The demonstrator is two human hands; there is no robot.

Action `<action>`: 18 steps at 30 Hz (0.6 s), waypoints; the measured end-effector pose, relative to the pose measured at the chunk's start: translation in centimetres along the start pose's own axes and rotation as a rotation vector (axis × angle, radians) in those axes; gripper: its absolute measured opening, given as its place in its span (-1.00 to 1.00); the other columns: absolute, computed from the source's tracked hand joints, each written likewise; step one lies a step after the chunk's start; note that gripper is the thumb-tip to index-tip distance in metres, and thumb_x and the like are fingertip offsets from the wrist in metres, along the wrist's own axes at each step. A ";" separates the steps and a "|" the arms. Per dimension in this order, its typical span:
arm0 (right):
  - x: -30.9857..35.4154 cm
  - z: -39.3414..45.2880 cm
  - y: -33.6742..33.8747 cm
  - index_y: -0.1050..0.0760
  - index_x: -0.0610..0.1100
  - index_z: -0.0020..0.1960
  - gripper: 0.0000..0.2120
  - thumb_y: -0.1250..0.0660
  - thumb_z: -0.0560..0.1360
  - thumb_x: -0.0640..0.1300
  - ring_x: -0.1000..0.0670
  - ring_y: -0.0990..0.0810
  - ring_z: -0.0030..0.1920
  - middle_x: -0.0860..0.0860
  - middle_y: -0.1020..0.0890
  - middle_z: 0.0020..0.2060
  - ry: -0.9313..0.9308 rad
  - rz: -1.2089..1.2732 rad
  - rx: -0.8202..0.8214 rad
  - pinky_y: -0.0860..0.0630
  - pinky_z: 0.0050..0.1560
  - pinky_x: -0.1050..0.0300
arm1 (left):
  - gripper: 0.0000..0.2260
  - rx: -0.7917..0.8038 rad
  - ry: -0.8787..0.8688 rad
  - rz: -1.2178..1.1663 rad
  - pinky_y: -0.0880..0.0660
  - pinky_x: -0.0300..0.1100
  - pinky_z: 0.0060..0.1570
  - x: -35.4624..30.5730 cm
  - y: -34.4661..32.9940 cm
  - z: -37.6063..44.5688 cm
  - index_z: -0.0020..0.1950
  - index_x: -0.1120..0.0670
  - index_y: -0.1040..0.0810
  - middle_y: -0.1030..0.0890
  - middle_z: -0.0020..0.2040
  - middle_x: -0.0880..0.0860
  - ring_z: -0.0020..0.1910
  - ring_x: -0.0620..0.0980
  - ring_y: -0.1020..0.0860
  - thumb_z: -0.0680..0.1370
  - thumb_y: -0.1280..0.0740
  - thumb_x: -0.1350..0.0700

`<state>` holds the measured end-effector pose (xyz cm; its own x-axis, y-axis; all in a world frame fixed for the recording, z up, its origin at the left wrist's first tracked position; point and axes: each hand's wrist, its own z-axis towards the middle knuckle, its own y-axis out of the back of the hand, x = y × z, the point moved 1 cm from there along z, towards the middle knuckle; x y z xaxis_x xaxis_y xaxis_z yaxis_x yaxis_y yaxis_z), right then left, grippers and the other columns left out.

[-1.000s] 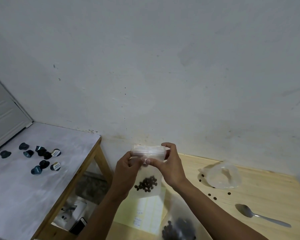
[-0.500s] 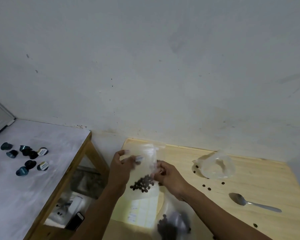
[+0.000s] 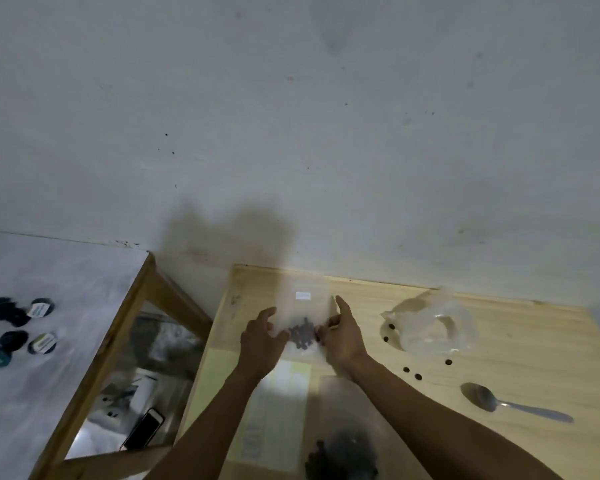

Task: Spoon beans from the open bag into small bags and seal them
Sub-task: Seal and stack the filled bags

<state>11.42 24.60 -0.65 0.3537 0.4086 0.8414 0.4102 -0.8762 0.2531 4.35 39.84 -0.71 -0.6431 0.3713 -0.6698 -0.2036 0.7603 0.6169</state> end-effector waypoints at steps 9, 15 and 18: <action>-1.0 4.7 -2.0 -0.48 -0.07 0.12 -0.60 -0.32 0.28 -0.09 -0.11 -0.63 -0.12 -0.09 -0.63 -0.15 0.138 -0.269 0.027 -0.62 -0.13 0.04 | -0.52 -0.106 -0.011 0.193 -0.33 -0.03 0.19 0.3 -1.4 3.1 0.39 0.06 -0.41 -0.57 0.18 0.14 0.20 0.18 -0.48 0.50 -0.41 0.01; -1.6 5.4 -1.4 -0.39 0.01 0.18 -0.56 -0.35 0.33 0.03 -0.15 -0.61 -0.13 -0.15 -0.60 -0.08 0.092 -0.314 0.100 -0.58 -0.13 0.05 | -0.49 -0.073 0.002 0.180 -0.32 -0.01 0.25 0.4 -1.3 3.4 0.43 0.07 -0.37 -0.54 0.20 0.16 0.23 0.19 -0.45 0.52 -0.38 0.01; -0.5 3.3 0.9 -0.37 -0.05 0.35 -0.50 -0.42 0.46 -0.04 -0.05 -0.55 -0.18 -0.07 -0.57 -0.15 0.113 -0.309 0.119 -0.55 -0.17 0.03 | -0.39 -0.074 0.011 0.174 -0.32 0.03 0.27 1.2 -0.6 2.8 0.51 0.06 -0.25 -0.48 0.27 0.17 0.24 0.19 -0.43 0.51 -0.38 -0.03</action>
<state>14.42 24.43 -2.43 0.1050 0.6135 0.7826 0.5811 -0.6765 0.4524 5.77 41.33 -2.98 -0.6816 0.4871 -0.5461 -0.1424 0.6437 0.7519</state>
